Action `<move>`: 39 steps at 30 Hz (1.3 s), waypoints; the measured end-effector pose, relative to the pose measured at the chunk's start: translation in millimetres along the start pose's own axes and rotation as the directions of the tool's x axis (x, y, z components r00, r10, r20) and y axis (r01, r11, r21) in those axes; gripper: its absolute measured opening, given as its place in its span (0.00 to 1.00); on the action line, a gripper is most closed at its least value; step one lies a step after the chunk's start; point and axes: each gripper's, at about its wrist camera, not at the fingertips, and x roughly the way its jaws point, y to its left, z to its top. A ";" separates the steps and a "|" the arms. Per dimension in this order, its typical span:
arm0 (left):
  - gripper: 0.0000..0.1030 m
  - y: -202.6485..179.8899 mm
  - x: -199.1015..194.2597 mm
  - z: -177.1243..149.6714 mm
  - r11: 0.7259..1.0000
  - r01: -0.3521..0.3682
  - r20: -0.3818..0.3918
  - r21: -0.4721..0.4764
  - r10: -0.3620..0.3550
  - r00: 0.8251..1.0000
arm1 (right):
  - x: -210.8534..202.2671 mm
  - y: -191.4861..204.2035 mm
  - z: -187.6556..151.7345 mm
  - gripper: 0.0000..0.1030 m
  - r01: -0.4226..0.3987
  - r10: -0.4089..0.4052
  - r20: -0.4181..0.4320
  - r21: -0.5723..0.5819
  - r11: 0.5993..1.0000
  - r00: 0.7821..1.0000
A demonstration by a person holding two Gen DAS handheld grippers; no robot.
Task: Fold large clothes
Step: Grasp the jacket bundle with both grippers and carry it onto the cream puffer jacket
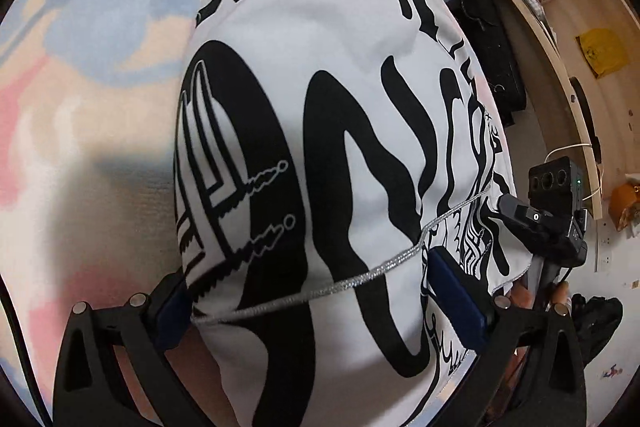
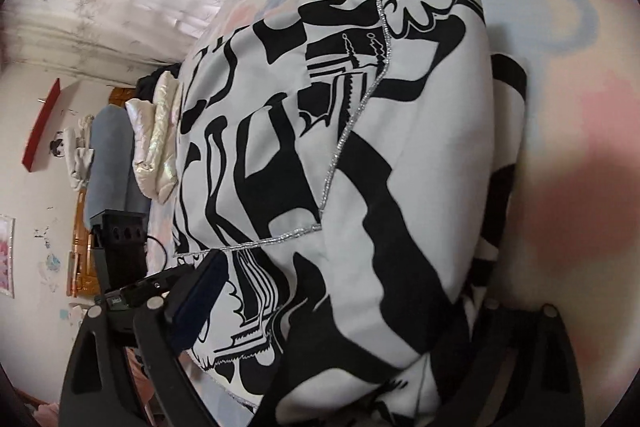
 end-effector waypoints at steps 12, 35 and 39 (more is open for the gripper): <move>0.89 -27.1 5.6 10.9 0.993 -0.114 0.033 0.041 0.113 0.993 | -18.9 -4.0 -13.7 0.36 0.032 -0.031 0.109 -0.003 0.999 0.994; 0.51 20.5 -268.2 -115.4 0.945 -0.319 0.253 0.069 0.293 0.922 | 9.1 244.4 -161.6 0.25 -0.017 0.034 0.046 -0.337 0.941 0.998; 0.51 55.0 -330.6 -110.0 0.938 -0.345 0.296 0.036 0.320 0.900 | 30.7 258.1 -226.4 0.25 -0.070 0.084 0.018 -0.382 0.921 0.996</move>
